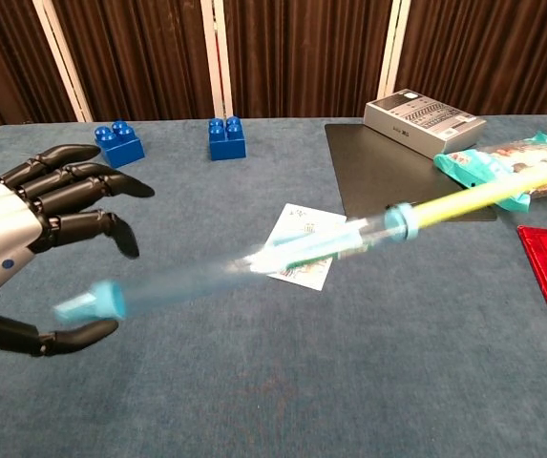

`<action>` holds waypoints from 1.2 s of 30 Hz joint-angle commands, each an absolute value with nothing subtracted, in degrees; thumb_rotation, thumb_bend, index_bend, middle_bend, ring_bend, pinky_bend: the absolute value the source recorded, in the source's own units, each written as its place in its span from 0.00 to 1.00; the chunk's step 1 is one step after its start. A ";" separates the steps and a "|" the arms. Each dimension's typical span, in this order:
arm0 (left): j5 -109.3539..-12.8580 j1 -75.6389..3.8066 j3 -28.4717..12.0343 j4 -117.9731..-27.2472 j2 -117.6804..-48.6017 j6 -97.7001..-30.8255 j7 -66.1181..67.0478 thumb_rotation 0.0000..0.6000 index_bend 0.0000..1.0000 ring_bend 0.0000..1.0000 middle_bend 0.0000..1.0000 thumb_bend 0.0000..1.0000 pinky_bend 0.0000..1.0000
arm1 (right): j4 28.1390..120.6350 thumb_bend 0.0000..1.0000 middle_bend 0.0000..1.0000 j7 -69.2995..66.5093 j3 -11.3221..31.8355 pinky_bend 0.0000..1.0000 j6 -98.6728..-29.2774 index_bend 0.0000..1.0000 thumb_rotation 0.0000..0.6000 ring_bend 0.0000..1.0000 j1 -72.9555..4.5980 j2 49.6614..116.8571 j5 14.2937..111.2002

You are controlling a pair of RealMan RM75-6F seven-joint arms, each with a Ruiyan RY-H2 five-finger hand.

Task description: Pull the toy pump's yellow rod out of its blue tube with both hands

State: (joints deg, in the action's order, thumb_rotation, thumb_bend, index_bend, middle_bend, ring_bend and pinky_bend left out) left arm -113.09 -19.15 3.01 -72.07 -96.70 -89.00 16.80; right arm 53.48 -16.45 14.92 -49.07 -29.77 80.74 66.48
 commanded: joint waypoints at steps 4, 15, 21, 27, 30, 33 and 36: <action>-109.77 -20.15 0.68 -64.12 -99.39 -90.24 10.28 1.00 0.20 0.10 0.10 0.20 0.01 | 55.21 0.01 0.00 -18.21 11.36 0.00 -46.78 0.00 1.00 0.00 -28.17 78.89 69.39; -103.72 -17.79 -0.07 -58.25 -97.98 -91.07 6.83 1.00 0.19 0.10 0.10 0.18 0.01 | 63.84 0.00 0.00 -9.85 7.26 0.00 -54.09 0.00 1.00 0.00 -23.70 74.61 73.15; -98.83 -16.71 -1.35 -69.75 -91.60 -88.39 8.47 1.00 0.20 0.10 0.11 0.17 0.01 | 80.69 0.00 0.00 -0.02 6.20 0.00 -75.16 0.00 1.00 0.00 -16.21 70.17 80.37; -87.14 -14.50 -2.79 -89.94 -79.55 -80.91 20.31 1.00 0.18 0.10 0.11 0.14 0.01 | 94.54 0.00 0.00 13.28 3.37 0.00 -85.60 0.00 1.00 0.00 -8.85 66.14 80.99; -83.36 -12.99 -2.49 -98.98 -74.02 -80.32 24.86 1.00 0.18 0.10 0.11 0.13 0.01 | 98.05 0.00 0.00 9.85 1.07 0.00 -89.64 0.00 1.00 0.00 -5.50 64.37 84.44; -82.91 -10.89 -2.26 -102.04 -72.12 -83.14 23.69 1.00 0.17 0.10 0.10 0.13 0.01 | 96.36 0.00 0.00 6.87 -0.30 0.00 -95.45 0.00 1.00 0.00 -2.03 64.48 88.23; -83.96 -8.96 -1.44 -101.22 -72.96 -85.69 19.99 1.00 0.16 0.10 0.10 0.12 0.01 | 94.53 0.00 0.00 7.22 -1.11 0.00 -98.47 0.00 1.00 0.00 0.14 65.20 90.01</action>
State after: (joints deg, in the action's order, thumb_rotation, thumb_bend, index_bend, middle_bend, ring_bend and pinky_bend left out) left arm -84.95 -11.62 -1.96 -101.26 -73.10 -83.85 21.47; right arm 96.86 7.75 0.96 -93.65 -3.59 65.73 86.40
